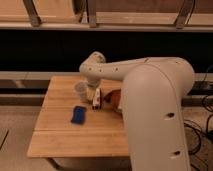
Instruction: Drag the pepper across the table
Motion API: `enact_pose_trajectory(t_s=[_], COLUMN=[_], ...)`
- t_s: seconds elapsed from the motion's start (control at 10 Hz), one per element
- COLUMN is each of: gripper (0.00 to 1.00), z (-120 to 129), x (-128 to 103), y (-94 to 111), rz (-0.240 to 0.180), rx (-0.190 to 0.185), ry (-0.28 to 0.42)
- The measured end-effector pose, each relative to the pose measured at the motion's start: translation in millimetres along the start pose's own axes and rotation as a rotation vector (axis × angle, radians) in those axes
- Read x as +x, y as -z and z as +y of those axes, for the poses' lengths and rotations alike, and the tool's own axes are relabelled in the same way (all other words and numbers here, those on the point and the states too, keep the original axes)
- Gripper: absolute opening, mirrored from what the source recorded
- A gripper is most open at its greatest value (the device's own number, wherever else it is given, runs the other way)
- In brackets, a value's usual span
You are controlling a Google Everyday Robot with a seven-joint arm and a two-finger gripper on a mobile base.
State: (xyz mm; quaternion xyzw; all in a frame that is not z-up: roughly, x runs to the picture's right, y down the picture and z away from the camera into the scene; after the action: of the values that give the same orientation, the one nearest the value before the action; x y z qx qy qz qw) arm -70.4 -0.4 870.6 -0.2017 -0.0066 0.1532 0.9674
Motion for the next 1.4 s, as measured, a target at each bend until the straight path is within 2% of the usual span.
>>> enact_pose_trajectory(t_s=[0.5, 1.1, 1.4], gripper=[0.80, 0.80, 0.80], z=[-1, -17, -25], x=[0, 19, 43], y=[1, 19, 2], rz=[0.000, 0.013, -0.009], rx=[0.003, 0.058, 0.030], ry=[0.000, -0.027, -0.052])
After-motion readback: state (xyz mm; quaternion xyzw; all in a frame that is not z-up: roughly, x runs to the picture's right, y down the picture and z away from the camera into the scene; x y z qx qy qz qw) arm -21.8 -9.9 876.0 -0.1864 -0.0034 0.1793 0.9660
